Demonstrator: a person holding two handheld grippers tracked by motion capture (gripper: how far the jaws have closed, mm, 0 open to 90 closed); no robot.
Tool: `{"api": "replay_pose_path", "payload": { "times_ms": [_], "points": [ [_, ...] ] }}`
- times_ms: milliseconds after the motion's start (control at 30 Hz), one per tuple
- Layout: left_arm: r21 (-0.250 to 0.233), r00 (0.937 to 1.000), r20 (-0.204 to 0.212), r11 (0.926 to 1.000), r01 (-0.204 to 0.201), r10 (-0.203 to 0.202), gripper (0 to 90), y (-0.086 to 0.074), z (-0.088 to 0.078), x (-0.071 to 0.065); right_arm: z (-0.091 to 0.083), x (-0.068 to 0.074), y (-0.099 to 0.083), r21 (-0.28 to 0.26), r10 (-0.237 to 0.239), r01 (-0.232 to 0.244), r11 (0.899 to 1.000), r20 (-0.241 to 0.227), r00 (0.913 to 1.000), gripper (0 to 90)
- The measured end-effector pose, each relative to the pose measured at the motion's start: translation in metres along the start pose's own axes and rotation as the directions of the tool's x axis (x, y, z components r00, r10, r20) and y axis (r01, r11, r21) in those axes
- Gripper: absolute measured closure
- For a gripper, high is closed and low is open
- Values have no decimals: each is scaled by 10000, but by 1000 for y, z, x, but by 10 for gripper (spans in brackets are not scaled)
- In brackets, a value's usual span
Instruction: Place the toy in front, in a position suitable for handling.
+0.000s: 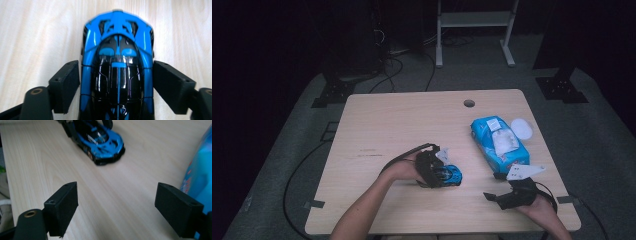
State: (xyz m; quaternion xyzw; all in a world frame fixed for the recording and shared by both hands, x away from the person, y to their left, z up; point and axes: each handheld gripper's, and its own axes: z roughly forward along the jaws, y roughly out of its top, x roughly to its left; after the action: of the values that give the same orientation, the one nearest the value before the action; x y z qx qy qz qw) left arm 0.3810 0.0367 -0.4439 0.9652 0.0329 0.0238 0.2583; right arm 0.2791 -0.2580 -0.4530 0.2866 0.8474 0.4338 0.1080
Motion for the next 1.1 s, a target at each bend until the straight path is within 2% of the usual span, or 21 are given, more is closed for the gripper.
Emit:
{"api": "replay_pose_path", "payload": {
  "times_ms": [67, 200, 267, 367, 467, 533, 633, 667, 800, 900, 1033, 1100],
  "points": [
    [-118, 9998, -184, 9999, 60, -62, 204, 0, -5, -1, -6, 0, 6, -306, -43, 48, 9995, 167, 9999, 179],
    [-750, 9990, -406, 9971, 152, -183, 191, -3, -18, -2, -21, -8, 19, -954, -40, 111, 9954, 740, 9973, 179],
    [-1078, 9981, -513, 9938, 285, -342, 186, -7, -23, -3, -29, -15, 24, -1224, 107, 31, 9925, 1121, 9936, 179],
    [-1368, 9960, -708, 9896, 448, -549, 171, -14, -29, -3, -37, -29, 33, -1550, 299, -19, 9879, 1780, 9836, 179],
    [-1740, 9932, -852, 9827, 632, -790, 156, -23, -34, -4, -36, -44, 41, -1365, 396, -46, 9906, 2547, 9662, 180],
    [-1968, 9915, -906, 9777, 736, -929, 156, -29, -36, -5, -32, -55, 46, -1208, 435, -62, 9927, 3085, 9502, 180],
    [-2232, 9890, -980, 9709, 868, -1109, 149, -38, -38, -6, -24, -70, 51, -1088, 621, -253, 9937, 3492, 9350, 180],
    [-2410, 9873, -1017, 9659, 948, -1223, 149, -42, -39, -7, -21, -74, 53, -1018, 698, -350, 9942, 3624, 9294, 180],
    [-2794, 9818, -1174, 9536, 1118, -1495, 136, -52, -41, -9, -8, -87, 54, -843, 907, -623, 9945, 3935, 9149, 198],
    [-3111, 9768, -1276, 9421, 1253, -1721, 129, -61, -40, -12, 0, -93, 52, -660, 1037, -842, 9943, 4026, 9095, 228],
    [-3334, 9743, -1340, 9341, 1276, -1810, 129, -70, -40, -17, 7, -98, 50, -487, 1194, -1090, 9928, 4169, 9011, 375],
    [-3564, 9717, -1347, 9245, 1351, -1939, 129, -74, -40, -19, 7, -98, 49, -366, 1096, -1042, 9939, 4407, 8909, 454]
  ]
}}
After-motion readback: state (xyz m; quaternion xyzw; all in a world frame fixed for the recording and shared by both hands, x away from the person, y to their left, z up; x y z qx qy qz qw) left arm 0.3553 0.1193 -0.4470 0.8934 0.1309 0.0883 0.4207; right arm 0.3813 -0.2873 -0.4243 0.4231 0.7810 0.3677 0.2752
